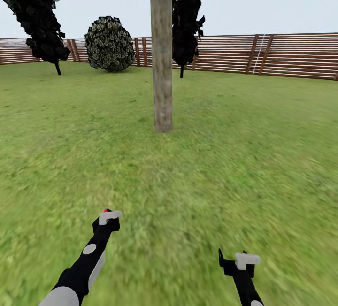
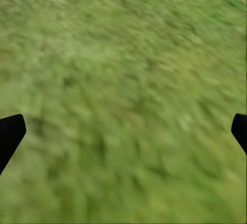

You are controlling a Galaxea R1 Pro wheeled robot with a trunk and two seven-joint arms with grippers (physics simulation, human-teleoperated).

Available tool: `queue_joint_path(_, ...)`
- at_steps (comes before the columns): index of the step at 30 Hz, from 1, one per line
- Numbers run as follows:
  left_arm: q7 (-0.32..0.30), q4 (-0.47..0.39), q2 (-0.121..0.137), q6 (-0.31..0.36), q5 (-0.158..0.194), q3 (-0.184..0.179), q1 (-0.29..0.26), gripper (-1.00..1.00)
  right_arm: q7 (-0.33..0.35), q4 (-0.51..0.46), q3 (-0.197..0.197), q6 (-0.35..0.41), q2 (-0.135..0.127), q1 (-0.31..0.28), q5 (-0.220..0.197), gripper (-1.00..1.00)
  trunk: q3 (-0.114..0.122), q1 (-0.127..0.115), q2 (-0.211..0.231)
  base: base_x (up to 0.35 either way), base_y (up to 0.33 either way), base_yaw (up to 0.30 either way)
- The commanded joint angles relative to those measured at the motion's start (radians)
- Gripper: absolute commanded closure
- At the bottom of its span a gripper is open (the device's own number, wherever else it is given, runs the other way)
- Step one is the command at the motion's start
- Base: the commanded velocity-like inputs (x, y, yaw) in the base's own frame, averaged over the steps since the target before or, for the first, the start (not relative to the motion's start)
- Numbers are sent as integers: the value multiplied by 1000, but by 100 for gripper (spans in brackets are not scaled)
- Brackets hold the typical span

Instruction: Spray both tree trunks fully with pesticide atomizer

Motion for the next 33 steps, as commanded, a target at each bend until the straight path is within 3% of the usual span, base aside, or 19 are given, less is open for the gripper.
queue_joint_path(1,0,0,0,0,0,0,0,100,0,0,0,0,0,0,0,-100,0,0,0,339,79,0)
queue_joint_path(15,0,0,0,0,0,0,0,100,0,0,0,0,0,0,0,-100,1,0,0,339,79,0)
queue_joint_path(33,-1,0,0,0,0,0,0,100,0,0,0,0,0,1,0,-100,25,0,0,339,79,0)
